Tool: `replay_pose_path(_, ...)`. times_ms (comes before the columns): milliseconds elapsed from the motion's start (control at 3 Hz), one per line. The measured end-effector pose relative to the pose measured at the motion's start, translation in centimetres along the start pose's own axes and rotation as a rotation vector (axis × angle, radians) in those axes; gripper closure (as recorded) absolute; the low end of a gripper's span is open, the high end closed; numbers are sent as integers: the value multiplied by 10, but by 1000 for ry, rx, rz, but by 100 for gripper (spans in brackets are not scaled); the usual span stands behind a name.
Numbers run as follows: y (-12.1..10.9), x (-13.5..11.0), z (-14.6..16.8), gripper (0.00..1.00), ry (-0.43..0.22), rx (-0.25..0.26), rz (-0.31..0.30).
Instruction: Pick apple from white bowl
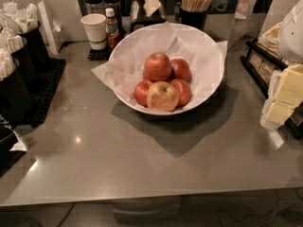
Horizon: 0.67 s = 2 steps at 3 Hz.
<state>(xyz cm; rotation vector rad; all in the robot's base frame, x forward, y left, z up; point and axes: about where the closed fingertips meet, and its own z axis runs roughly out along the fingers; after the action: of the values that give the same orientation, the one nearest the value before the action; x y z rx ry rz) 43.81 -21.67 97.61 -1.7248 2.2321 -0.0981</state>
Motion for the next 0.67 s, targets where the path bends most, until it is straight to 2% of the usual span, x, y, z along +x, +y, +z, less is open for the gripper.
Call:
replay_pose_path(333, 0, -1, -1, 0, -3, 3, -3)
replay_pose_path(667, -13, -20, 0, 0, -42, 13, -39)
